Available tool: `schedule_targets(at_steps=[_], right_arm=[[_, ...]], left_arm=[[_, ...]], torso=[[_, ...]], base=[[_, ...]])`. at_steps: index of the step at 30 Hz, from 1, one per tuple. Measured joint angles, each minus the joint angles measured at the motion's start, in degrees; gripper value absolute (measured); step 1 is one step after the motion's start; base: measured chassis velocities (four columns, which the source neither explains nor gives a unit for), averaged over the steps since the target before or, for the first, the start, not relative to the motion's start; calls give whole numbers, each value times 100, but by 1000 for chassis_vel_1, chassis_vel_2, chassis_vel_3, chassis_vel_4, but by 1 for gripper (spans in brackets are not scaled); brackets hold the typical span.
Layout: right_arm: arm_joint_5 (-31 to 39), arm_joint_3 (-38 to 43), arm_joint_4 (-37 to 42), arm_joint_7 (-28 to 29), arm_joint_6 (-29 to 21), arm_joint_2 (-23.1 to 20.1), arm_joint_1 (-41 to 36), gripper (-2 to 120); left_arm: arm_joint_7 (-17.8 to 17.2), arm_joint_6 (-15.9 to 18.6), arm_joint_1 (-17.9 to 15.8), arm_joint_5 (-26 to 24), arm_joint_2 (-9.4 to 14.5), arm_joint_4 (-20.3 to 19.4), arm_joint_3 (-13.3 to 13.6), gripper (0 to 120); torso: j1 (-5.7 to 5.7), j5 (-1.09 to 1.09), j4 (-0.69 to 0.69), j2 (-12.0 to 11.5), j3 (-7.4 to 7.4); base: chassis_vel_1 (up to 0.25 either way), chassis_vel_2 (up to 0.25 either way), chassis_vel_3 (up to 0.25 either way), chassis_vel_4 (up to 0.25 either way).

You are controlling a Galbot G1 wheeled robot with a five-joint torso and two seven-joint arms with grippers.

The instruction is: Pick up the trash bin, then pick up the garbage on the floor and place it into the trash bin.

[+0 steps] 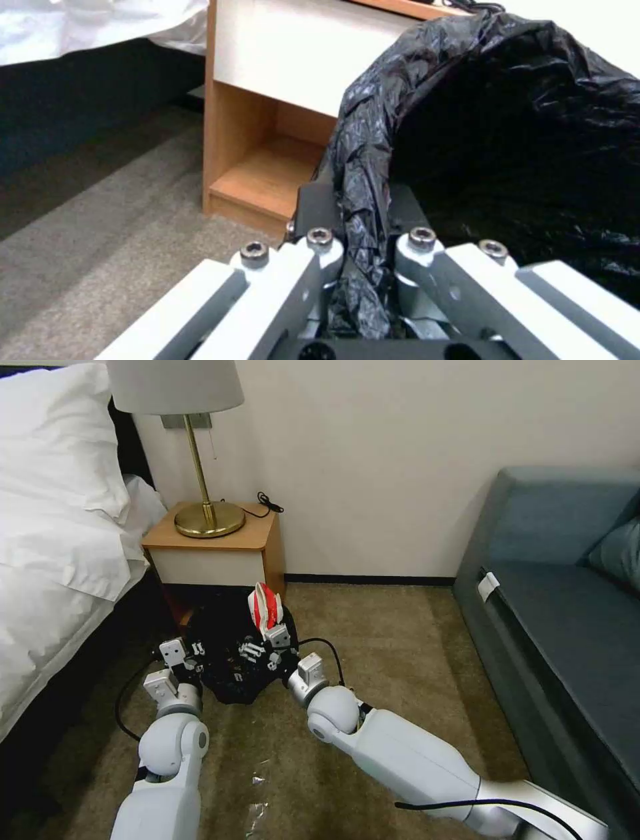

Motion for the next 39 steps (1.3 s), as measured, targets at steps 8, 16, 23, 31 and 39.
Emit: schedule_targets(at_steps=[8, 16, 23, 31, 39], right_arm=[[-342, -226, -182, -324, 52, -138, 79, 100], [-1719, -226, -529, -999, 273, -144, 525, 100], [-1803, -258, -570, -1076, 267, -105, 783, 100], [-180, -1105, -558, -992, 126, -193, 1680, 100], [864, -2269, -374, -934, -237, -283, 2914, 100]], left_arm=[[-2, 13, -31, -5, -6, 4, 7, 4], [-5, 54, -46, -10, -2, 5, 2, 4], [-11, 70, -65, -16, 6, 29, 1, 4], [-54, 164, -102, -24, 48, 39, -1, 4], [-45, 226, -91, -84, 53, 10, -98, 4]], torso=[[0, 0, 0, 0, 0], [0, -1, 0, 0, 0], [0, 1, 0, 0, 0], [0, 0, 0, 0, 1], [0, -2, 0, 0, 1]], base=[[0, 0, 0, 0], [0, 0, 0, 0], [0, 0, 0, 0], [0, 0, 0, 0], [0, 0, 0, 0]])
